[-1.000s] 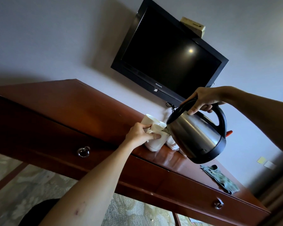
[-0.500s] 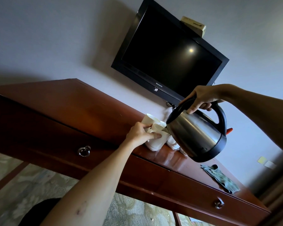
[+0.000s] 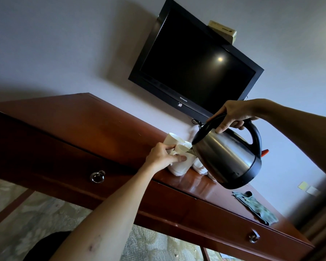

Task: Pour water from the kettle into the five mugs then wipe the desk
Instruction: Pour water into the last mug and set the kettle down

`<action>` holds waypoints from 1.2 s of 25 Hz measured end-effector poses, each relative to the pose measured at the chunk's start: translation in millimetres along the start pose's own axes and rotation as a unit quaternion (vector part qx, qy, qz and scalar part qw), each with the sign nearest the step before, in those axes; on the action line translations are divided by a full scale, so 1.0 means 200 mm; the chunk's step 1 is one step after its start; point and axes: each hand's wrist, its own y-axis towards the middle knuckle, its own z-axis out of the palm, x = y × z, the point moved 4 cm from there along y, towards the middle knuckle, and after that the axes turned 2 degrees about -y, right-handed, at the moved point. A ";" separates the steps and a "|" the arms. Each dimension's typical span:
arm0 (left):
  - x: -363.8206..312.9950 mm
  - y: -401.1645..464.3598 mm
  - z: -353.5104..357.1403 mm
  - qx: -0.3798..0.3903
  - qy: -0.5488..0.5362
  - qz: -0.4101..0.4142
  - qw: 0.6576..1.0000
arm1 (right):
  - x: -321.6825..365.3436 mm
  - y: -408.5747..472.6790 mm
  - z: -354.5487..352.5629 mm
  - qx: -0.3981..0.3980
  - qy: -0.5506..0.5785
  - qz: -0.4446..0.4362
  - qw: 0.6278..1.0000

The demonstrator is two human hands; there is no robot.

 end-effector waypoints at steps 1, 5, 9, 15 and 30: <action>0.00 0.00 0.00 -0.001 0.000 0.001 1.000 | 0.00 0.00 0.00 -0.001 0.000 0.001 1.000; -0.01 0.00 0.00 0.001 -0.002 -0.002 1.000 | 0.00 0.00 0.00 0.002 -0.001 0.002 1.000; 0.00 0.00 0.00 0.001 0.001 -0.004 1.000 | 0.00 0.01 0.00 0.004 -0.001 0.001 1.000; -0.01 0.00 0.00 0.002 0.001 0.001 1.000 | 0.01 0.01 0.00 0.005 -0.001 0.000 1.000; 0.00 -0.01 0.00 0.003 0.001 0.002 1.000 | 0.04 0.01 0.00 0.007 -0.006 0.001 1.000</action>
